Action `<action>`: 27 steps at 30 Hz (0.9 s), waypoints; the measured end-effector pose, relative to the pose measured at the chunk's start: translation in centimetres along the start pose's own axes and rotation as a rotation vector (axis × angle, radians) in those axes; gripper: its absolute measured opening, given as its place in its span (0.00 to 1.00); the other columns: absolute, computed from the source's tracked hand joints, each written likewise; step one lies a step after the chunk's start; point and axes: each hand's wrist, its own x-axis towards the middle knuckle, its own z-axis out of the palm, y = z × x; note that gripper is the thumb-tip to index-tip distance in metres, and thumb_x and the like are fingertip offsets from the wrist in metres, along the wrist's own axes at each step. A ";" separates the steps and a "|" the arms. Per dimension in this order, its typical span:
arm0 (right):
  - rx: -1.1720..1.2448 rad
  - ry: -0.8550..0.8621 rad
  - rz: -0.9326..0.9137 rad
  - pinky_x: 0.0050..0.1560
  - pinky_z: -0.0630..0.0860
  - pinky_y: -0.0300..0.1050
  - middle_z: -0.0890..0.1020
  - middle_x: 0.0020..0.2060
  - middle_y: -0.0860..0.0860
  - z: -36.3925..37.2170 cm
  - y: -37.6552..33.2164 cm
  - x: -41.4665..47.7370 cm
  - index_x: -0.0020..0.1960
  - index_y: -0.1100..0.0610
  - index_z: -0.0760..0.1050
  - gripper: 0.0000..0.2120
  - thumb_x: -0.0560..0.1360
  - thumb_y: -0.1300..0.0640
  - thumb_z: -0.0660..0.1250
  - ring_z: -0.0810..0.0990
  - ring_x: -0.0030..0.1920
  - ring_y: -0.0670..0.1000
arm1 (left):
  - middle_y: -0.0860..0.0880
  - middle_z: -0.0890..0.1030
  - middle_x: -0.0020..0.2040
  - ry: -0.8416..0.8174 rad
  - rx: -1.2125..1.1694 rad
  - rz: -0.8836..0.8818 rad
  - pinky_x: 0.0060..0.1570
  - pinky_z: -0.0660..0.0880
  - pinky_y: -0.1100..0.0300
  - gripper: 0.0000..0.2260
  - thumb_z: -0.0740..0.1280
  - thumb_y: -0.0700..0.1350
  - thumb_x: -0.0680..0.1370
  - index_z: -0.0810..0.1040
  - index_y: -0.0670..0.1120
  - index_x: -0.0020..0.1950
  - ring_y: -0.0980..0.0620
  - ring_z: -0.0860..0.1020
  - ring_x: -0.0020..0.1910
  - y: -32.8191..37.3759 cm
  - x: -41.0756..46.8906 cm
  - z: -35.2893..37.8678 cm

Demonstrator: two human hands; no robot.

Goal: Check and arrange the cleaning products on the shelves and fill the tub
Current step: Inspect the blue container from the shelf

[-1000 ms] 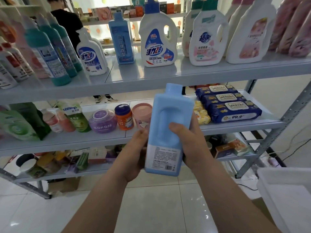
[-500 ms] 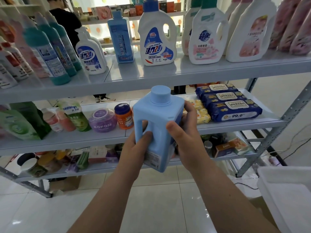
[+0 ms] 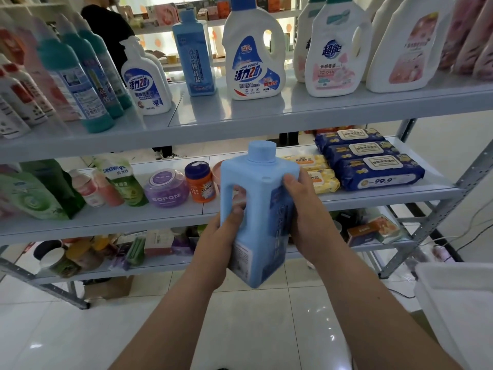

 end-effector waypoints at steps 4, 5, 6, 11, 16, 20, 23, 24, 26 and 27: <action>0.086 -0.054 0.154 0.47 0.84 0.50 0.87 0.51 0.51 -0.5 1.9 0.2 0.68 0.45 0.72 0.25 0.71 0.46 0.67 0.87 0.50 0.52 | 0.42 0.86 0.56 -0.039 -0.146 -0.139 0.63 0.75 0.34 0.25 0.59 0.69 0.79 0.83 0.53 0.59 0.38 0.84 0.56 -0.8 0.6 -0.3; 0.115 -0.074 0.188 0.44 0.84 0.48 0.88 0.47 0.51 -0.5 2.3 0.3 0.66 0.48 0.73 0.24 0.71 0.47 0.66 0.88 0.47 0.52 | 0.41 0.85 0.57 -0.041 -0.198 -0.169 0.63 0.76 0.34 0.26 0.56 0.67 0.81 0.82 0.51 0.62 0.37 0.84 0.57 -1.0 0.8 -0.5; 0.137 -0.086 0.203 0.42 0.84 0.48 0.88 0.45 0.52 -0.4 2.8 0.5 0.65 0.49 0.73 0.23 0.71 0.48 0.66 0.88 0.45 0.53 | 0.40 0.85 0.58 -0.049 -0.235 -0.197 0.63 0.76 0.35 0.28 0.53 0.66 0.81 0.80 0.49 0.65 0.37 0.83 0.57 -1.2 1.0 -0.8; 0.122 0.010 0.128 0.46 0.84 0.55 0.87 0.50 0.54 1.7 5.2 2.5 0.69 0.44 0.72 0.23 0.74 0.51 0.68 0.87 0.49 0.57 | 0.41 0.85 0.59 -0.113 -0.221 -0.244 0.63 0.77 0.39 0.30 0.54 0.68 0.77 0.78 0.49 0.68 0.39 0.83 0.58 -2.1 2.9 -3.6; 0.037 0.142 0.079 0.45 0.84 0.51 0.86 0.55 0.51 3.1 6.4 5.4 0.79 0.36 0.61 0.41 0.70 0.49 0.74 0.87 0.53 0.56 | 0.42 0.85 0.58 -0.191 -0.160 -0.239 0.62 0.77 0.42 0.30 0.63 0.68 0.76 0.77 0.46 0.67 0.40 0.84 0.57 -2.6 6.2 -6.2; -0.050 0.212 0.097 0.52 0.84 0.53 0.82 0.64 0.47 3.6 7.0 7.5 0.74 0.28 0.64 0.35 0.71 0.40 0.74 0.85 0.58 0.52 | 0.42 0.86 0.56 -0.220 -0.222 -0.309 0.63 0.77 0.40 0.26 0.67 0.62 0.74 0.78 0.46 0.64 0.40 0.84 0.56 -3.0 9.2 -7.6; -0.054 0.244 0.083 0.46 0.83 0.46 0.86 0.57 0.45 3.2 7.1 8.6 0.72 0.31 0.69 0.25 0.81 0.55 0.66 0.86 0.55 0.49 | 0.41 0.85 0.57 -0.261 -0.311 -0.379 0.65 0.76 0.39 0.27 0.64 0.63 0.72 0.80 0.47 0.63 0.39 0.84 0.57 -3.3 11.6 -9.1; -0.075 0.250 0.087 0.44 0.83 0.45 0.87 0.53 0.45 3.0 7.1 8.8 0.72 0.34 0.69 0.26 0.82 0.60 0.64 0.87 0.53 0.49 | 0.41 0.85 0.59 -0.286 -0.331 -0.395 0.66 0.74 0.37 0.27 0.65 0.64 0.73 0.80 0.47 0.64 0.38 0.83 0.59 -3.5 12.4 -9.6; -0.116 0.276 0.087 0.44 0.83 0.45 0.87 0.48 0.45 2.6 7.2 8.9 0.70 0.35 0.70 0.27 0.83 0.65 0.62 0.87 0.51 0.49 | 0.40 0.83 0.63 -0.353 -0.363 -0.436 0.68 0.71 0.34 0.30 0.65 0.66 0.75 0.77 0.47 0.69 0.37 0.81 0.62 -4.0 13.7 -9.8; -0.132 0.294 0.083 0.45 0.83 0.46 0.87 0.48 0.46 2.5 7.2 8.9 0.69 0.35 0.71 0.27 0.83 0.65 0.62 0.87 0.51 0.50 | 0.40 0.82 0.64 -0.381 -0.378 -0.456 0.69 0.70 0.34 0.30 0.63 0.65 0.76 0.76 0.47 0.71 0.36 0.80 0.63 -4.2 14.3 -9.6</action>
